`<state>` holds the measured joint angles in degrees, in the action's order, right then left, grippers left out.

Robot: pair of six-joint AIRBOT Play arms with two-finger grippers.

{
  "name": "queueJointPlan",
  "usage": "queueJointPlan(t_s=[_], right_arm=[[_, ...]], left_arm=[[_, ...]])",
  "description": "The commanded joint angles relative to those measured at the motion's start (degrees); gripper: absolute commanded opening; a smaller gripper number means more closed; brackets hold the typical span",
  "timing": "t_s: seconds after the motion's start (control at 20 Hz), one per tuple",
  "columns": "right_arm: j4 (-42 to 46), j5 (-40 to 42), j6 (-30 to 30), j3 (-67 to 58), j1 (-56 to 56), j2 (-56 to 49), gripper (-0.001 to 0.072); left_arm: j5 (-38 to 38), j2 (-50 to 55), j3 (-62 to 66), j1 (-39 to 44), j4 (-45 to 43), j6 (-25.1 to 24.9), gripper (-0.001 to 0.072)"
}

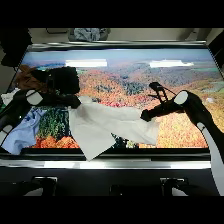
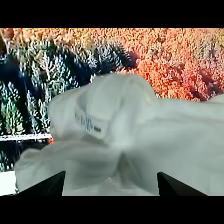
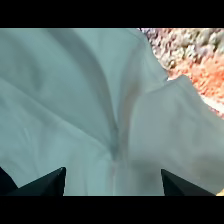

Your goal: Fold the shirts.

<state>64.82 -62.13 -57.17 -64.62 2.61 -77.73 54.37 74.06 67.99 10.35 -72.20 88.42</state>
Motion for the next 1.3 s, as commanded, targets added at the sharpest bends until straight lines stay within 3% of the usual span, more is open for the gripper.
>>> queueJointPlan(t_s=[0.0, 0.15, 0.25, 0.5, 0.9, 0.95, 1.05, 1.2, 1.25], right_arm=[[2.14, -9.6, 4.33, -11.78, -4.59, -3.56, 0.0707], [2.16, -24.7, 6.82, -14.71, -16.46, -3.58, 0.0697], [1.88, -29.03, 6.62, -9.46, -22.01, -3.06, 0.0697], [0.28, -25.42, 8.96, 7.69, -20.81, 0.42, 0.0707], [-0.02, -22.18, 13.09, 13.7, -13.03, 1.03, 0.0711], [-0.02, -21.86, 13.09, 13.7, -11.89, 1.03, 0.0713], [0.0, -21.0, 13.09, 13.81, -9.64, 1.01, 0.0714], [0.09, -17.4, 12.76, 14.64, -6.47, 1.01, 0.0713], [0.09, -16.09, 12.11, 15.21, -5.2, 1.01, 0.0712]], left_arm=[[12.79, 3.74, 6.86, -6.88, 0.61, -0.52, 0.072], [24.06, 0.87, 2.67, -14.88, 0.7, -3.63, 0.072], [24.17, -2.45, -6.73, -17.99, 2.8, -5.11, 0.0719], [12.44, -4.0, -27.15, -15.5, 16.02, -9.22, 0.0715], [-1.92, -1.64, -29.35, -8.31, 17.86, -8.94, 0.0712], [-3.32, -1.31, -29.35, -8.33, 17.88, -8.9, 0.0682], [-5.44, -0.55, -29.35, -8.31, 18.86, -8.24, 0.0522], [-7.23, 0.0, -29.29, -8.31, 19.76, -7.02, 0.0071], [-7.28, -0.02, -29.09, -8.35, 19.76, -7.04, 0.0037]])
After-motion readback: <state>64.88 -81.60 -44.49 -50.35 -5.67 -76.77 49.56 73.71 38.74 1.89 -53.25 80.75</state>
